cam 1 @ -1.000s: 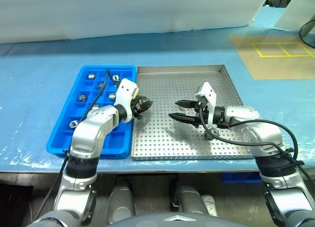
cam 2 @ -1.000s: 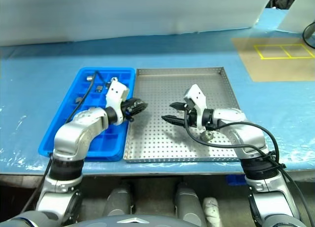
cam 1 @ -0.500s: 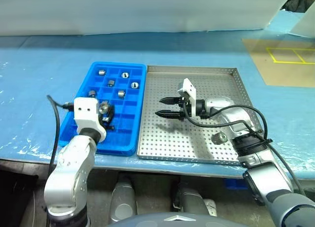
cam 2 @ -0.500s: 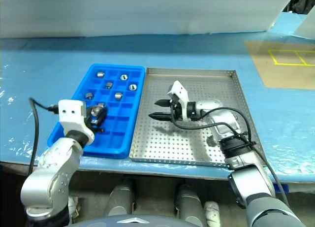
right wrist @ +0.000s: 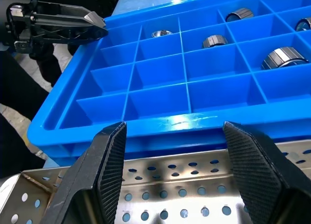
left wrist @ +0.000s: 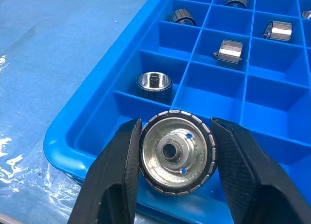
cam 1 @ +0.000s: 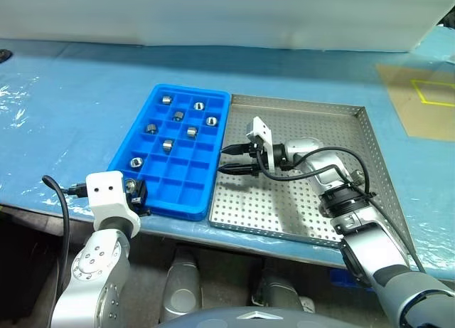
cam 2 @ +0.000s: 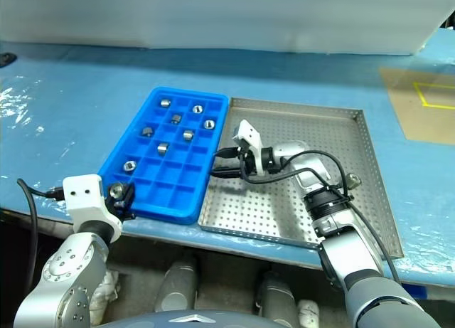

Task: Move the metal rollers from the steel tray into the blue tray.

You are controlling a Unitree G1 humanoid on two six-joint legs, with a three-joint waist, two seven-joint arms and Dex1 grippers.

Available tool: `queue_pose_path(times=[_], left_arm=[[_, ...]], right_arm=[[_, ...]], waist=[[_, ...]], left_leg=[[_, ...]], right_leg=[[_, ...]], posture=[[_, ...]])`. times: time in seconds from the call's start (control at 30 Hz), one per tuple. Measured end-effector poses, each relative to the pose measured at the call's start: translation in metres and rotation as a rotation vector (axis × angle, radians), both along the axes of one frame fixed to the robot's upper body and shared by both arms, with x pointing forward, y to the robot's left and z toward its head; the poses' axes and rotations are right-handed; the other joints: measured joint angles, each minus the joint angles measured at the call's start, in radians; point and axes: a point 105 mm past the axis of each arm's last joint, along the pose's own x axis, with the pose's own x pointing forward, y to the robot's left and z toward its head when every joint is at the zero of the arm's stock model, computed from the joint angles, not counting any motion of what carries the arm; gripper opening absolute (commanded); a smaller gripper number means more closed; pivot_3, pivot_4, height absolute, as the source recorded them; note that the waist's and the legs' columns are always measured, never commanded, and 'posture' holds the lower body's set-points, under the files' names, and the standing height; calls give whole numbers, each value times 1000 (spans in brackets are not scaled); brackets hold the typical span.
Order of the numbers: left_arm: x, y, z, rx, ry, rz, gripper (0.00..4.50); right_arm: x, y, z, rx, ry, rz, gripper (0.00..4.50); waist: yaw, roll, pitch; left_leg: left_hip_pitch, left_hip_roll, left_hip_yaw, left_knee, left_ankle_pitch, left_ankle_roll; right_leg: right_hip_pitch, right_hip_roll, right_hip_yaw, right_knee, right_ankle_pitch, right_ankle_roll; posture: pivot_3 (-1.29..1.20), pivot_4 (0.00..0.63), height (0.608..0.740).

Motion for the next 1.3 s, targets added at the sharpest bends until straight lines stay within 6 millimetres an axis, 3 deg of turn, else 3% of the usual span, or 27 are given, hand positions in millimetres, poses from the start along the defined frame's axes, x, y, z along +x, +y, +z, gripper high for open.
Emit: queue_pose_path(times=[0.47,0.5,0.67,0.8,0.97,1.1,1.3], left_arm=[[19,-5,-10,-23,64,-89,1876],[20,-7,-10,-23,65,-100,2586],[34,-18,3,-41,13,-167,4287],[47,-32,21,-28,-41,-250,4287],[57,-38,22,-54,-25,-278,4287],[71,-46,41,-31,-90,-350,4287],[79,-78,37,-33,-102,-578,4287]], right_arm=[[2,-13,-4,-10,4,-58,3237],[1,-14,-4,-10,4,-61,3237],[4,-19,2,-3,-26,-96,3237],[3,-31,3,-10,-32,-146,3237],[4,-49,5,-19,-39,-222,3237],[4,-60,7,-18,-53,-278,3237],[8,-75,6,-50,-73,-378,3237]], waist=[[-4,0,0],[-4,0,0],[-5,0,0],[-16,0,0],[-52,0,0],[-71,0,0],[-95,0,0]], left_leg=[[0,0,0,0,0,0],[0,0,0,1,0,0],[0,0,0,2,0,0],[0,0,0,2,0,0],[0,0,0,2,2,-4],[2,-1,1,2,3,-4],[2,-1,1,2,3,-5]], right_leg=[[0,0,0,1,0,0],[0,0,0,1,0,0],[0,0,1,2,0,0],[0,0,1,3,0,0],[0,0,1,3,0,0],[0,0,2,4,0,0],[0,1,2,4,0,0]], posture=[[308,150,740],[284,150,740],[227,150,740],[168,150,740],[109,150,740],[57,150,740],[-1,150,740]])
